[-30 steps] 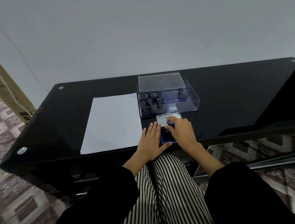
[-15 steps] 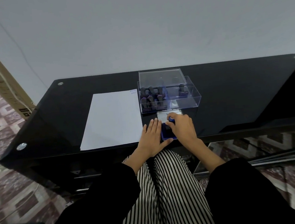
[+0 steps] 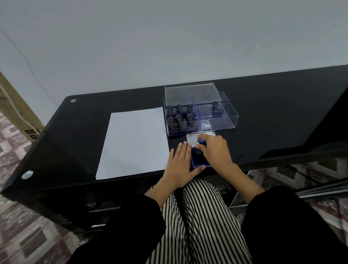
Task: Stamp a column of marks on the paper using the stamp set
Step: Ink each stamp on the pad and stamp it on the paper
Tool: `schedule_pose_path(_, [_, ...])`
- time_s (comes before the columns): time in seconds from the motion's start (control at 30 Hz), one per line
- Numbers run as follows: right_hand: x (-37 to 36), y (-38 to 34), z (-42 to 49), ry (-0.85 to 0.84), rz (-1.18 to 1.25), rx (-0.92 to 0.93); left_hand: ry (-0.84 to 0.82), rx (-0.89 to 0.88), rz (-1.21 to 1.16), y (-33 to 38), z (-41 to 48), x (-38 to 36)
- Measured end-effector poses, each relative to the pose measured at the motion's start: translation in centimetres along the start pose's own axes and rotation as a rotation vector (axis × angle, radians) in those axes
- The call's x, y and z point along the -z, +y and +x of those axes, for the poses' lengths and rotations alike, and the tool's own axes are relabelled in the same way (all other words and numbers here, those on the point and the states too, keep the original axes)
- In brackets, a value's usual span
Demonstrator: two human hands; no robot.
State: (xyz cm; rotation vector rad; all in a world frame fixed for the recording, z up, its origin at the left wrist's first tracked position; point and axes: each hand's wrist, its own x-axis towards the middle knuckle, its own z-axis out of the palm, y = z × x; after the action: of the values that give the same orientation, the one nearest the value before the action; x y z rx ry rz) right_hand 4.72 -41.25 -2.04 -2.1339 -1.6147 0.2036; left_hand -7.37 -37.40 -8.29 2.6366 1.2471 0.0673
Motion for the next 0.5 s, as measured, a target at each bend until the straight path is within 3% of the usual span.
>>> schedule_pose_path(0.5, [-0.6, 0.2, -1.7, 0.036, -0.004, 0.016, -0.031, 0.005, 0.005, 0.3, -0.2, 0.4])
